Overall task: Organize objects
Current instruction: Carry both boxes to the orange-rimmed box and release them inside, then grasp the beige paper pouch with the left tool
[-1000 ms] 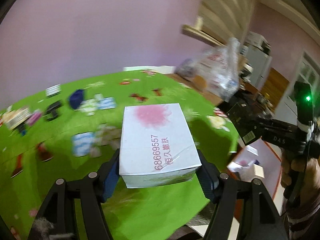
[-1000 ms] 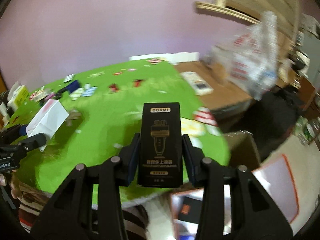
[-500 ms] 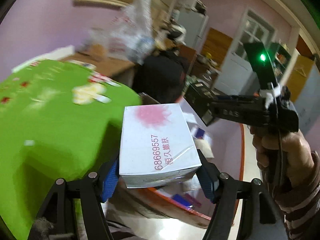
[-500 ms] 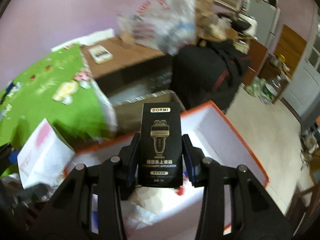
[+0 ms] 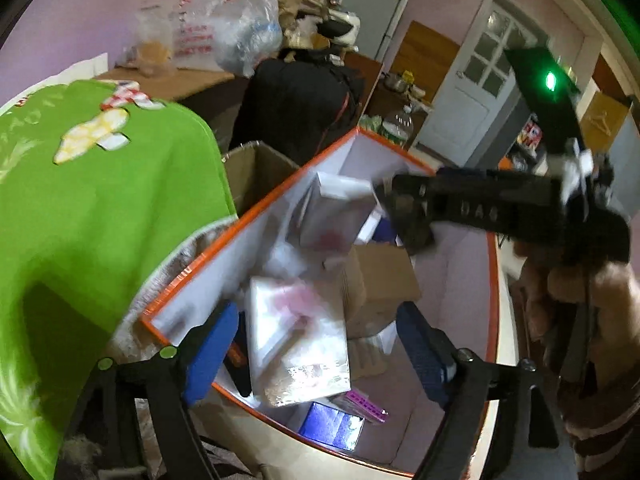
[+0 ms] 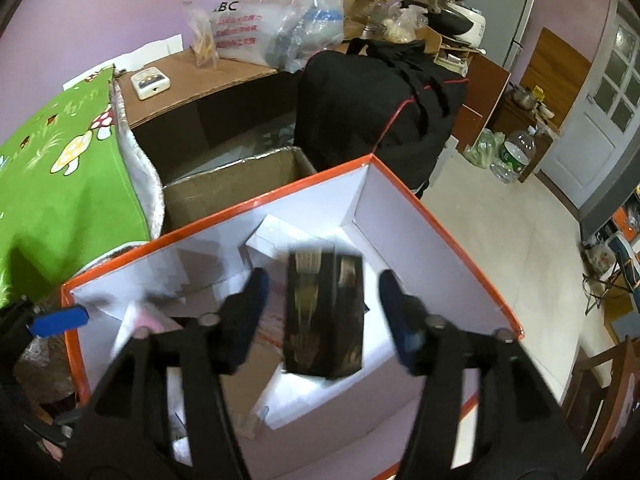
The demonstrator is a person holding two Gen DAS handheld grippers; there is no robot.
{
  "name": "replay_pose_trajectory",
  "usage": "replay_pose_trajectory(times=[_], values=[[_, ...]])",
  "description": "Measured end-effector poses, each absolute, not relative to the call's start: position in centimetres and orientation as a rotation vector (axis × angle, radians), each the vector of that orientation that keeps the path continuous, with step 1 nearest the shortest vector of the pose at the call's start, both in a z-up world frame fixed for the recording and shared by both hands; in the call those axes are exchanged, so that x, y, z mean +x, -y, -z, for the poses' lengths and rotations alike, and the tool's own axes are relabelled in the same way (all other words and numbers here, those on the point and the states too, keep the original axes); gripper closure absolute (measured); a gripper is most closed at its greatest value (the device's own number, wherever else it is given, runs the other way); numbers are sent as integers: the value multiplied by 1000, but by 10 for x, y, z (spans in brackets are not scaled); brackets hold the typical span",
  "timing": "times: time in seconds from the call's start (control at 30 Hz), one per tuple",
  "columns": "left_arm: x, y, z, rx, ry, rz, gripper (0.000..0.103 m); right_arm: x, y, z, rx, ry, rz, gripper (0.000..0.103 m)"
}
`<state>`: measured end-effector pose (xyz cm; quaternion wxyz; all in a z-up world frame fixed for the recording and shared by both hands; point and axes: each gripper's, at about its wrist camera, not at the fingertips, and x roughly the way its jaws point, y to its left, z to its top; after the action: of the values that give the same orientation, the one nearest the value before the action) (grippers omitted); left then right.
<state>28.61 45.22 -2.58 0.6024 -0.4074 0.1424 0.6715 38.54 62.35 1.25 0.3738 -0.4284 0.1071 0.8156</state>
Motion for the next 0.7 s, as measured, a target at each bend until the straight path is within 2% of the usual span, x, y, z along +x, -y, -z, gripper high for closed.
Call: replay_pose_trajectory(times=[0.2, 0.33, 0.7], values=[[267, -429, -2, -787, -312, -1643, 20, 378, -611, -33, -1036, -281, -2149, 34], [244, -403, -20, -790, -342, -1704, 20, 361, -596, -48, -1007, -283, -2231, 31], [132, -256, -70, -829, -236, -2029, 20, 278, -514, -72, -1017, -233, -2491, 30]])
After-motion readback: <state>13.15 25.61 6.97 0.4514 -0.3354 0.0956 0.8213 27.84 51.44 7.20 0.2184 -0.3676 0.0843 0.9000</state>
